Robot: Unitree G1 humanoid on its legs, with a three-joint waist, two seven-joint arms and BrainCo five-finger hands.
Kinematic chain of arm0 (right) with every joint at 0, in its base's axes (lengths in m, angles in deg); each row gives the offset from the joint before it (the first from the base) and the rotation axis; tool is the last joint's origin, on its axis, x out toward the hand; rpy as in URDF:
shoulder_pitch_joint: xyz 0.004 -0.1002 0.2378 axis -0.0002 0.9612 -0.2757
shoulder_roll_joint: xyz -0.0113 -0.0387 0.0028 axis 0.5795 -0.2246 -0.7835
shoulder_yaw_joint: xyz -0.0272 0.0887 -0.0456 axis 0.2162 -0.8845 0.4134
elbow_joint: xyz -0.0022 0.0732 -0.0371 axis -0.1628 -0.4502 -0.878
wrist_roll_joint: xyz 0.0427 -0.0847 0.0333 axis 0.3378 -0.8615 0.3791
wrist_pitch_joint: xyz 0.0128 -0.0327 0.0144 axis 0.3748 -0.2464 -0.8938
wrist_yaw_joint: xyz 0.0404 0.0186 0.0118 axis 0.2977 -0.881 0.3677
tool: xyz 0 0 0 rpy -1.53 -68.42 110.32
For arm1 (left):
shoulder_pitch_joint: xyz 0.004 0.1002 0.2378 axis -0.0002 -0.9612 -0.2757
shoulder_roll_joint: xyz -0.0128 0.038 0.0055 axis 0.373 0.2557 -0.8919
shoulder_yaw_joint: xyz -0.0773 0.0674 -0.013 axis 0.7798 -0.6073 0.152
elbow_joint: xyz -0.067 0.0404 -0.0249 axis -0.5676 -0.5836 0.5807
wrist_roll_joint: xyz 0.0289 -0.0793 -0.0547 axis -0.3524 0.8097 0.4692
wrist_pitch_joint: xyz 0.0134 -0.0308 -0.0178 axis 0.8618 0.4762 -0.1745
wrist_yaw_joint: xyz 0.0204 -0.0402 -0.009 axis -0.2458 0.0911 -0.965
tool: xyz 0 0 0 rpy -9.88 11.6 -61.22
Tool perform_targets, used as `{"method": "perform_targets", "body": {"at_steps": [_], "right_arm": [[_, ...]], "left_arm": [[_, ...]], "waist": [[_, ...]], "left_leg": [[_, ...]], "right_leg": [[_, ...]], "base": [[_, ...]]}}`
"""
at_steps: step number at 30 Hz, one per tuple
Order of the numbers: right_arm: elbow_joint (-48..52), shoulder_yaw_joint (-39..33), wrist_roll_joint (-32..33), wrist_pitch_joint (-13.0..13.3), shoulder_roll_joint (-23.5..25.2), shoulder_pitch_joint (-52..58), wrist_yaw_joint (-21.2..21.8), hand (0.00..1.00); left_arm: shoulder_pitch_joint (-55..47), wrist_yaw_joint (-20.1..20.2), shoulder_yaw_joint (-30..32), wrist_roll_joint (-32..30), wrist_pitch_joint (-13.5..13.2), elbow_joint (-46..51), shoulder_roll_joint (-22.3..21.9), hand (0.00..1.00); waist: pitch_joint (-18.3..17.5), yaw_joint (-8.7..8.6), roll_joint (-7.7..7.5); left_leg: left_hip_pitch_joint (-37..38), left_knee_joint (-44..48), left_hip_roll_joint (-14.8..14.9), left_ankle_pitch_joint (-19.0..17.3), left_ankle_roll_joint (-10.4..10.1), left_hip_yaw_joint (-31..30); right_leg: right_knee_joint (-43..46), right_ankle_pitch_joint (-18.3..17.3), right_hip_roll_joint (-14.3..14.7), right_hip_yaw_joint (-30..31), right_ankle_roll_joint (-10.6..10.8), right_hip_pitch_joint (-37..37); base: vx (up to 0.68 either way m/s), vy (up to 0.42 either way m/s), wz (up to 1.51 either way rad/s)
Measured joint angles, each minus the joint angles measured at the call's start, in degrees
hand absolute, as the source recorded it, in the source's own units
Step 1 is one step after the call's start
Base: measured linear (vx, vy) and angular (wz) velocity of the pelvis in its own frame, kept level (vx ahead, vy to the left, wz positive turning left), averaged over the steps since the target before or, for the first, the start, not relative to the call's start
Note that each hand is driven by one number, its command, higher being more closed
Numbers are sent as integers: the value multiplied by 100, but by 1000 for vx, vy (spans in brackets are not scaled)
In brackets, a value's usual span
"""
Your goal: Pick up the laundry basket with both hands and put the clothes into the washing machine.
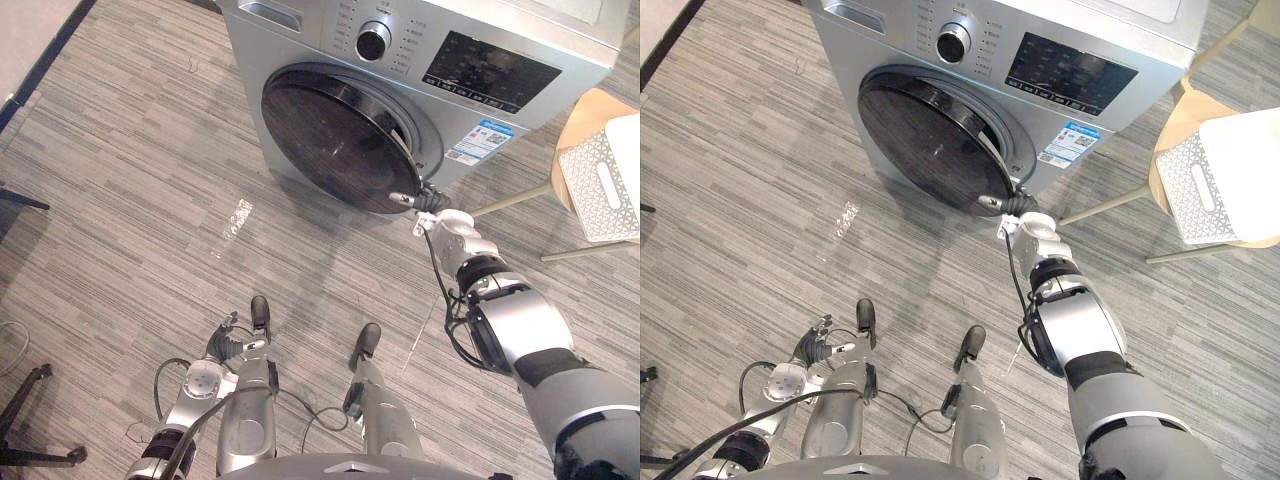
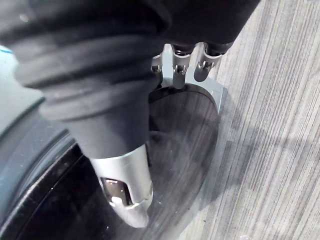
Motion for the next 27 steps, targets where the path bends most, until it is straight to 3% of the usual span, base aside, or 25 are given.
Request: {"method": "perform_targets", "body": {"at_steps": [2, 6, 8, 15, 20, 23, 25, 27], "right_arm": [[-182, -84, 117, -2, -6, -235, -76, 0], [-642, -938, 631, 5, -356, -1122, -736, 0], [-642, -1110, 848, 16, -553, -1357, -862, 0], [-547, -1278, 758, 32, -459, -1381, -1101, 0], [976, -1602, 758, 114, -403, -223, -730, 0], [2555, -1952, 769, 567, -91, 1057, -536, 0], [3893, -2035, 826, 985, 465, 2233, -376, 0], [4551, -2007, 947, 1230, 874, 3122, -206, 0]], "left_arm": [[81, -7, -27, 49, -10, 5, -1, 0], [169, -121, -238, 484, -49, 198, -16, 0], [176, -151, -232, 691, -104, 277, -10, 0], [182, -208, -215, 907, -167, 220, 0, 0], [180, -104, -208, 1009, -175, 217, -15, 0], [156, -105, -195, 1122, -178, 213, -60, 0], [29, -101, -80, 1118, -181, 208, -179, 0], [-103, -77, -50, 1108, -180, 175, -242, 0]], "waist": [[79, 15, 39], [279, 107, 307], [354, 158, 389], [361, 124, 398], [361, 48, 398], [360, 33, 396], [353, -133, 394], [287, -250, 390]], "left_leg": [[-37, 0, 69, 25, -39, -84], [-242, 1, 174, 69, -106, -444], [-271, 1, 174, 70, -107, -462], [-259, 35, 170, 101, -132, -394], [-202, 35, 153, 95, -125, -328], [-158, 35, 134, 57, -85, -280], [-53, 35, 62, 15, -75, -252], [-14, 35, -9, -54, -51, -232]], "right_leg": [[0, -11, 80, -40, -56, 3], [-1, -37, 224, -350, -116, -1], [-2, -36, 222, -381, -114, -9], [-1, -27, 208, -298, -106, -30], [-1, -29, 176, -239, -100, -22], [0, -43, 145, -178, -82, -11], [0, -94, 67, -154, -11, 71], [0, -130, -8, -146, 48, 109]], "base": [[-15, -74, 11], [-20, -26, 25], [-6, 30, 10], [24, 26, -2], [28, 30, -6], [30, 36, -5], [48, 39, 0], [57, 46, 5]]}}
